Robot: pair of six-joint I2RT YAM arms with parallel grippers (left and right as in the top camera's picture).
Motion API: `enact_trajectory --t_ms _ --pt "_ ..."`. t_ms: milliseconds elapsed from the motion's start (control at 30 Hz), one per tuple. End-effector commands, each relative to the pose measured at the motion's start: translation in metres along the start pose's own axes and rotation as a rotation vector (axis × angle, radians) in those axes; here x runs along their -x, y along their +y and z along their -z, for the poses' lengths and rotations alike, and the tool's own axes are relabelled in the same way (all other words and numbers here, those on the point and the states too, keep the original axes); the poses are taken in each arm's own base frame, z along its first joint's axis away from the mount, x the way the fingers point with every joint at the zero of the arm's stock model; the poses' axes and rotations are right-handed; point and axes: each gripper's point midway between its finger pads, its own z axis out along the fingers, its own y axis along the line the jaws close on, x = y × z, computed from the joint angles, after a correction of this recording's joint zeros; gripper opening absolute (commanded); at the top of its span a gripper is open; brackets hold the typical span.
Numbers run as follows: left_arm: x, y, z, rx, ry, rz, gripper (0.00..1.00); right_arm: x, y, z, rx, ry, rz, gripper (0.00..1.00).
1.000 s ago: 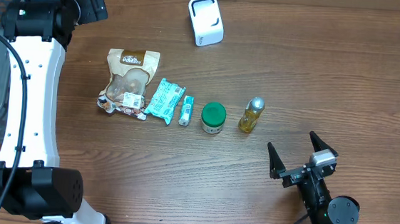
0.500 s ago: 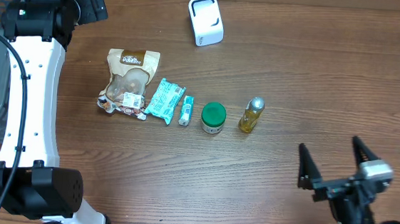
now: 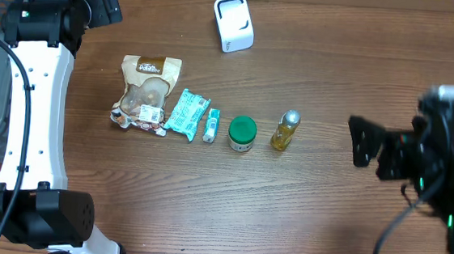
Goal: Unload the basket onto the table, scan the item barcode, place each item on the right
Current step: 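Reach the right gripper forward over the yellow Vim bottle, then lower the right gripper around the bottle neck and close it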
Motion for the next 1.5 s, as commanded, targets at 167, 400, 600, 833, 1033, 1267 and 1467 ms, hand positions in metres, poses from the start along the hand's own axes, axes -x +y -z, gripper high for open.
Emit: enact_trajectory --t_ms 167,400,600,833,1033,1267,1467 --pt "0.003 0.004 0.001 0.014 -0.010 0.018 0.99 -0.022 0.014 -0.083 0.062 0.430 -0.067 1.00" --pt "0.003 0.004 0.001 0.014 -0.010 0.018 0.99 -0.044 0.059 -0.139 0.337 0.657 -0.188 1.00" --pt "0.003 0.004 0.001 0.015 -0.010 0.018 0.99 -0.061 0.056 -0.178 0.265 0.783 -0.374 0.96" --pt "0.003 0.004 0.001 0.014 -0.010 0.018 1.00 -0.086 0.005 -0.205 -0.236 0.761 -0.575 0.95" --pt "0.003 0.004 0.001 0.015 -0.010 0.018 1.00 -0.096 0.009 -0.208 -0.391 0.704 -0.597 0.95" --pt "0.003 0.004 0.001 0.015 -0.010 0.018 1.00 -0.110 0.027 -0.221 -0.403 0.689 -0.593 0.95" --pt "0.003 0.004 0.001 0.015 -0.010 0.018 1.00 -0.120 0.024 -0.230 -0.419 0.687 -0.605 0.95"
